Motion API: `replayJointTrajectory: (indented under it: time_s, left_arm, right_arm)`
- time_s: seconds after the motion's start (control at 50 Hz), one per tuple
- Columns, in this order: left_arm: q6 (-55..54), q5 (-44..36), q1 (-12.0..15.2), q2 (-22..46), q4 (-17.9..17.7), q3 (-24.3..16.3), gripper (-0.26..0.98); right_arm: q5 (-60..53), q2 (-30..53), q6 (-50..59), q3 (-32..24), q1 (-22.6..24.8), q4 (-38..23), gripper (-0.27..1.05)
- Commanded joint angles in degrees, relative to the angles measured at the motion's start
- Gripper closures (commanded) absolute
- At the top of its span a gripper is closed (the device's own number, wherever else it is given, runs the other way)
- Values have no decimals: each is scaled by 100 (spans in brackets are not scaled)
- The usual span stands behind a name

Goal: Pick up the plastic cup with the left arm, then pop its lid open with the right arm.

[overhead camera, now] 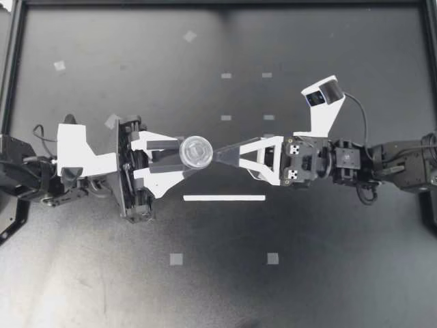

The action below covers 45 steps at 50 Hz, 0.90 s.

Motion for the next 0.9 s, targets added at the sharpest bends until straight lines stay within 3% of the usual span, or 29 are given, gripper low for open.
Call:
replayJointTrajectory:
  time_s: [0.0, 0.54, 0.72, 0.88]
  left_arm:
    - [9, -26, 0, -70, 18, -79, 60]
    - [-79, -26, -167, 35, 26, -9, 60]
    - [-105, -18, -237, 35, 26, -9, 60]
    - [-79, -18, -237, 26, 26, -35, 60]
  right_arm:
    - [44, -35, -18, -158, -53, -62, 6]
    - [-316, -501, -53, -202, -141, -193, 6]
    - [-229, -809, -158, -264, -475, -1046, 6]
    - [185, -1037, -1063, -308, -650, -2646, 6]
